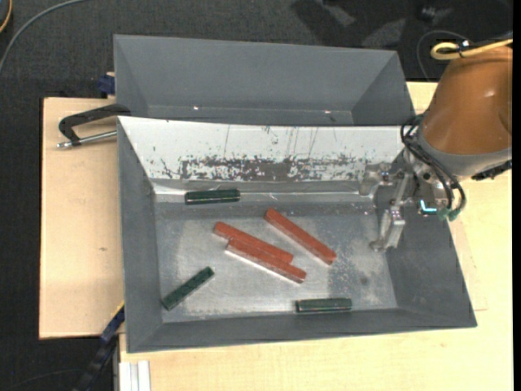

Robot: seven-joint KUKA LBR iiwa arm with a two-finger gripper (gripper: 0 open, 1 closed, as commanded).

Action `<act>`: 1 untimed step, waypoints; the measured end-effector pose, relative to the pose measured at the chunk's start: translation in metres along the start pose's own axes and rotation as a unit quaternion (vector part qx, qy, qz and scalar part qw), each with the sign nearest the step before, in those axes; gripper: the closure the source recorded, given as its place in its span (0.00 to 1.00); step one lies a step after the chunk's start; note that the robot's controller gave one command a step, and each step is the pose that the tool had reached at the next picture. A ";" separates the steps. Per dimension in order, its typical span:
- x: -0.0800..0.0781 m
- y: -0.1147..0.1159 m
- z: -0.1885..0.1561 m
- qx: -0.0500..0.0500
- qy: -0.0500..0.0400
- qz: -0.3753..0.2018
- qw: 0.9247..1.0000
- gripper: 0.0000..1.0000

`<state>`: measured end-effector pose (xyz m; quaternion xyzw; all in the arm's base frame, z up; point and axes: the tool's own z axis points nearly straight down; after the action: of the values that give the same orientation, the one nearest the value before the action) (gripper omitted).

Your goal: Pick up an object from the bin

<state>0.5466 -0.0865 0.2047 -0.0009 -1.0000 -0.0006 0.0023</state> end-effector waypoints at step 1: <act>-0.024 0.071 0.138 -0.001 0.000 -0.047 0.999 0.00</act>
Offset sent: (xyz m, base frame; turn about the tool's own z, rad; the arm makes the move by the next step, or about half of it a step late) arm 0.0244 0.0674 -0.1347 -0.0898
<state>0.5701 -0.0156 0.0664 0.0457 -0.9989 -0.0018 0.0027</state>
